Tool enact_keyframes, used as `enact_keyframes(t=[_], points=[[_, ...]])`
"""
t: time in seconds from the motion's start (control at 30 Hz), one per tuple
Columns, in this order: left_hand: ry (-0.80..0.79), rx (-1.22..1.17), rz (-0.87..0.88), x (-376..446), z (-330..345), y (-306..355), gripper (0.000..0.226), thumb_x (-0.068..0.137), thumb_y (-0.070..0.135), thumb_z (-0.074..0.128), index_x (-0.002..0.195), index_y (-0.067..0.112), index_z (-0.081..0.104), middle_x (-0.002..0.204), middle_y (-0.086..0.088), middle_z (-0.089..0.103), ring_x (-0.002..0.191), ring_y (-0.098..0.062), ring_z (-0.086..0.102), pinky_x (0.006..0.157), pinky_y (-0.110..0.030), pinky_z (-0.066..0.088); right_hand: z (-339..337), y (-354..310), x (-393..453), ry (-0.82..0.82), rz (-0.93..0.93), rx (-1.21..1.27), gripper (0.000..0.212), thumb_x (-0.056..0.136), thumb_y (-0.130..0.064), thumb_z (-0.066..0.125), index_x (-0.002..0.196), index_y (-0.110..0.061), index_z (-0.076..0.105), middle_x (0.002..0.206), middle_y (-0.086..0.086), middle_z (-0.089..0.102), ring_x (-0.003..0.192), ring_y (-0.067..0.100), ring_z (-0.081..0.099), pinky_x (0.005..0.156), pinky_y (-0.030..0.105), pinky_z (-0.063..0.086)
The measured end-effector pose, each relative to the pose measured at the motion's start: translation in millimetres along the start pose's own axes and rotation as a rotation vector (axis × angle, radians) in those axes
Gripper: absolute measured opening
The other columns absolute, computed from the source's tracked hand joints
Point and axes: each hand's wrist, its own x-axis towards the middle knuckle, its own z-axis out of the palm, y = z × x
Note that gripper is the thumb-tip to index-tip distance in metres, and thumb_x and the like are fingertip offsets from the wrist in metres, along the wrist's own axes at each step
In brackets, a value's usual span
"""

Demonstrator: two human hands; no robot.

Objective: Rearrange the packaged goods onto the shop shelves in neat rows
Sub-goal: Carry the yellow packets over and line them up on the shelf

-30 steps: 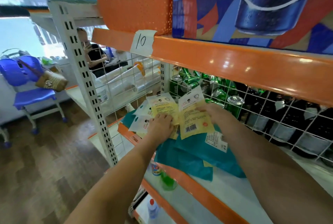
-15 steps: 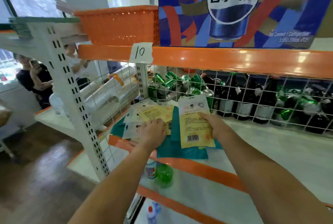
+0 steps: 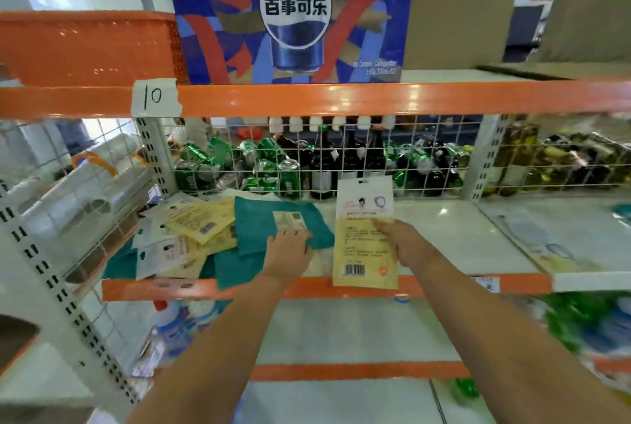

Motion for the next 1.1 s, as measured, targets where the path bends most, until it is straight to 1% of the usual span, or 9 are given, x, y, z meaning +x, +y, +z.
enact_keyframes(t=[0.13,0.27,0.4,0.53,0.6,0.73,0.83,0.93,1.1], points=[[-0.018,-0.033,0.068,4,7,40,0.035,0.097,0.026,0.040,0.130,0.022,0.049,0.134,-0.002,0.050,0.128,-0.021,0.039,0.102,-0.040,0.032,-44,-3,-22,0.072,0.019,0.072,0.025,0.091,-0.008,0.059,0.114,0.000,0.059,0.108,0.019,0.065,0.092,0.034,0.064,0.084,0.049,0.052],[-0.061,-0.047,0.128,3,16,86,0.037,0.097,0.026,0.040,0.133,0.023,0.047,0.134,-0.002,0.049,0.128,-0.023,0.038,0.102,-0.040,0.032,-93,-2,-43,0.181,0.039,0.096,0.028,0.092,-0.006,0.057,0.119,-0.001,0.056,0.103,0.017,0.066,0.091,0.033,0.064,0.087,0.050,0.050],[-0.084,-0.030,0.202,-2,25,138,0.038,0.096,0.027,0.040,0.133,0.024,0.047,0.136,-0.001,0.049,0.128,-0.023,0.039,0.101,-0.037,0.033,-144,3,-70,0.277,0.058,0.115,0.024,0.091,-0.010,0.059,0.115,-0.007,0.057,0.105,0.014,0.068,0.093,0.032,0.065,0.074,0.046,0.055],[-0.110,-0.017,0.253,-6,33,185,0.038,0.097,0.029,0.040,0.135,0.026,0.046,0.139,0.000,0.048,0.130,-0.022,0.038,0.102,-0.037,0.032,-191,9,-91,0.324,0.027,0.144,0.029,0.090,-0.006,0.059,0.118,-0.008,0.056,0.110,0.015,0.066,0.102,0.035,0.062,0.086,0.054,0.051],[-0.123,-0.004,0.270,-8,37,206,0.038,0.098,0.030,0.040,0.135,0.028,0.045,0.139,0.001,0.047,0.131,-0.022,0.038,0.103,-0.037,0.032,-210,13,-102,0.351,0.022,0.162,0.030,0.090,-0.004,0.058,0.119,-0.007,0.055,0.106,0.014,0.066,0.102,0.034,0.061,0.082,0.050,0.050],[-0.154,-0.016,0.326,-12,45,244,0.038,0.097,0.028,0.040,0.135,0.028,0.045,0.138,0.001,0.047,0.129,-0.021,0.038,0.102,-0.037,0.032,-246,21,-117,0.406,0.040,0.160,0.036,0.090,-0.007,0.059,0.125,-0.003,0.053,0.117,0.018,0.064,0.100,0.034,0.063,0.076,0.046,0.053],[-0.171,-0.010,0.379,-18,52,266,0.036,0.097,0.029,0.041,0.132,0.027,0.047,0.132,0.000,0.051,0.123,-0.022,0.042,0.099,-0.037,0.034,-265,29,-128,0.434,0.046,0.185,0.035,0.091,-0.006,0.057,0.126,-0.001,0.053,0.114,0.019,0.065,0.090,0.032,0.064,0.069,0.042,0.053],[-0.196,0.010,0.429,-17,59,285,0.037,0.097,0.030,0.041,0.134,0.027,0.046,0.134,0.000,0.051,0.123,-0.023,0.042,0.098,-0.038,0.034,-278,34,-139,0.464,0.036,0.214,0.034,0.094,-0.005,0.053,0.127,0.003,0.051,0.099,0.015,0.066,0.086,0.030,0.063,0.063,0.038,0.051],[-0.206,-0.014,0.531,-6,63,313,0.037,0.098,0.033,0.039,0.135,0.028,0.046,0.136,0.001,0.050,0.125,-0.021,0.042,0.099,-0.036,0.034,-301,37,-155,0.519,0.012,0.260,0.034,0.095,-0.003,0.049,0.128,0.004,0.050,0.097,0.014,0.065,0.086,0.031,0.063,0.069,0.043,0.051]])
